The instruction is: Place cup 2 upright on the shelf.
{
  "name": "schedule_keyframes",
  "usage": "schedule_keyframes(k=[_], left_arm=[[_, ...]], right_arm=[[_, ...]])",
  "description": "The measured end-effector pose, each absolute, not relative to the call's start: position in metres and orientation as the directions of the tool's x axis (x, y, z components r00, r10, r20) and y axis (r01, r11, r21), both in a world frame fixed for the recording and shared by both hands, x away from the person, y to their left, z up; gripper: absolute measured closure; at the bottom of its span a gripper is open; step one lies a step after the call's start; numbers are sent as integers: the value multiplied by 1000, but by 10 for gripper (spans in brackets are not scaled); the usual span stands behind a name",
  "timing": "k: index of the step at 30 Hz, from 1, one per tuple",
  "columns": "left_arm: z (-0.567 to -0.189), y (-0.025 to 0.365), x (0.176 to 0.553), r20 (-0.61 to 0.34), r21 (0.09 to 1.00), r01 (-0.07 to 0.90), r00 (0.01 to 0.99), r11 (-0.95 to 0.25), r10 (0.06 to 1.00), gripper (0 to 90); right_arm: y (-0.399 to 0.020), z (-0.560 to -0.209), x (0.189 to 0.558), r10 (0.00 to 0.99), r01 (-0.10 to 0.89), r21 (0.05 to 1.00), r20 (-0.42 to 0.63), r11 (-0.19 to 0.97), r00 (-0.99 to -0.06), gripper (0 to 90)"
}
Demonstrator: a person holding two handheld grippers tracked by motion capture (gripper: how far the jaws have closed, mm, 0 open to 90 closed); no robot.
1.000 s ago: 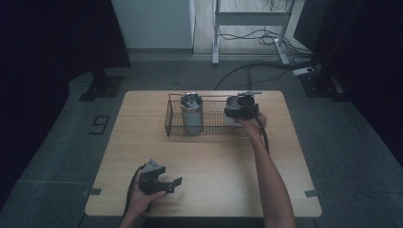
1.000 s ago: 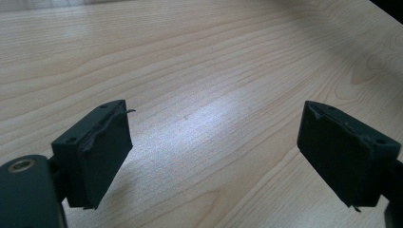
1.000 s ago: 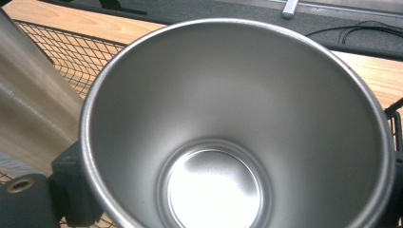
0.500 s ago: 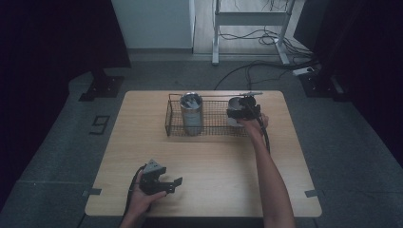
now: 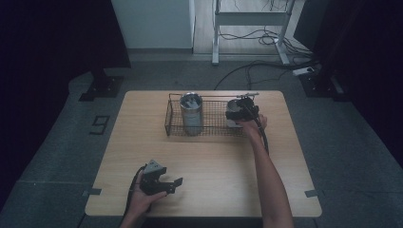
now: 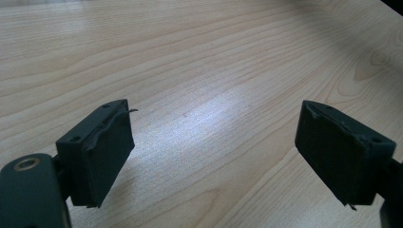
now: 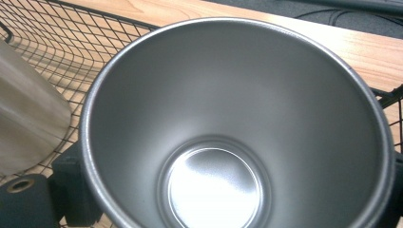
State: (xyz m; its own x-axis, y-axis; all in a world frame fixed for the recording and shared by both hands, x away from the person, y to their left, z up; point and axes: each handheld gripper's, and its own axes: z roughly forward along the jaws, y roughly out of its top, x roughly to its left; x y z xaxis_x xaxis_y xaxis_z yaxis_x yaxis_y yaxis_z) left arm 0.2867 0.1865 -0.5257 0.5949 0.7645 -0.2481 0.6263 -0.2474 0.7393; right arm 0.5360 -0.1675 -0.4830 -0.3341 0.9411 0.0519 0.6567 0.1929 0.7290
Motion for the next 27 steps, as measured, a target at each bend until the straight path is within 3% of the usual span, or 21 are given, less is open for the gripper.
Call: schedule_keyframes(k=[27], left_arm=[[-526, 184, 286, -244, 749, 619, 591, -237, 769, 143]], right_arm=[[-165, -487, 541, 937, 704, 667, 23, 245, -349, 74]])
